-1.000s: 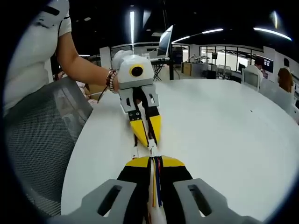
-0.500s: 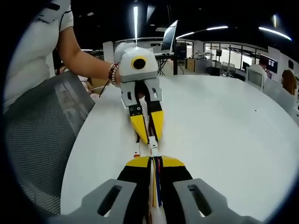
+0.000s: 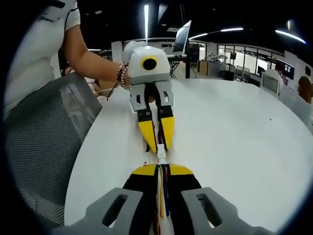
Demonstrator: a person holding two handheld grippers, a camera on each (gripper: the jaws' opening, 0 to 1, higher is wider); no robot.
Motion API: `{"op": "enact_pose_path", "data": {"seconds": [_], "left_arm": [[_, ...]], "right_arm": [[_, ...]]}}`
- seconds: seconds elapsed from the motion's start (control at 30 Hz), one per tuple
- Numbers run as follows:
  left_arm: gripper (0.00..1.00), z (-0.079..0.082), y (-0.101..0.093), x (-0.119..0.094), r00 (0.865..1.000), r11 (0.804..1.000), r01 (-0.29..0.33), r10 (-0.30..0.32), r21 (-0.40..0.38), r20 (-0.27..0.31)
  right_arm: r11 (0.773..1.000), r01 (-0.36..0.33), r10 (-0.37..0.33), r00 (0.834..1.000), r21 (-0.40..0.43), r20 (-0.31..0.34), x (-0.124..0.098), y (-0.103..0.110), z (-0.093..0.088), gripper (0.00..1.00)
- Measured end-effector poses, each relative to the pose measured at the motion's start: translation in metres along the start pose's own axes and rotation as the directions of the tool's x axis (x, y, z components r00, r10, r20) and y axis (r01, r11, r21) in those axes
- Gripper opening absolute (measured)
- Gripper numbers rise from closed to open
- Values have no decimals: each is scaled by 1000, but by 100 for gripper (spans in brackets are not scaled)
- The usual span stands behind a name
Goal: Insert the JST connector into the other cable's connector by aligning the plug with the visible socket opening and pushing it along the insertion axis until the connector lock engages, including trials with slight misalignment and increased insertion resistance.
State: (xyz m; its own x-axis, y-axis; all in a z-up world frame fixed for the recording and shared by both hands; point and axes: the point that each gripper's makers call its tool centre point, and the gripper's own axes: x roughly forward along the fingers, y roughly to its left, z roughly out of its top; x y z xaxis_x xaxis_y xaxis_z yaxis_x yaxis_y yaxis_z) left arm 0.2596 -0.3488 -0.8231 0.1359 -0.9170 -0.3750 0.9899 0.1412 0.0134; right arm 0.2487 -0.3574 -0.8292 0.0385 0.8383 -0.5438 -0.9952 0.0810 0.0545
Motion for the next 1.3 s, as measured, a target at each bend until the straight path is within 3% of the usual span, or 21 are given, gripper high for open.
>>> {"op": "enact_pose_path", "data": {"seconds": [0.57, 0.83, 1.1, 1.3], "left_arm": [[0, 5, 2, -2, 1000, 1000, -1, 1, -19, 25], [0, -2, 2, 1, 1000, 1000, -4, 4, -19, -12], [0, 9, 23, 1, 999, 999, -38, 38, -5, 0], [0, 12, 45, 6, 998, 998, -57, 58, 17, -23]], "right_arm": [[999, -2, 0, 999, 44, 47, -1, -2, 6, 3], [1000, 9, -9, 1000, 24, 26, 5, -3, 0, 4], [999, 52, -53, 997, 5, 50, -2, -24, 10, 4], [997, 80, -80, 996, 4, 49, -2, -48, 11, 4]]}}
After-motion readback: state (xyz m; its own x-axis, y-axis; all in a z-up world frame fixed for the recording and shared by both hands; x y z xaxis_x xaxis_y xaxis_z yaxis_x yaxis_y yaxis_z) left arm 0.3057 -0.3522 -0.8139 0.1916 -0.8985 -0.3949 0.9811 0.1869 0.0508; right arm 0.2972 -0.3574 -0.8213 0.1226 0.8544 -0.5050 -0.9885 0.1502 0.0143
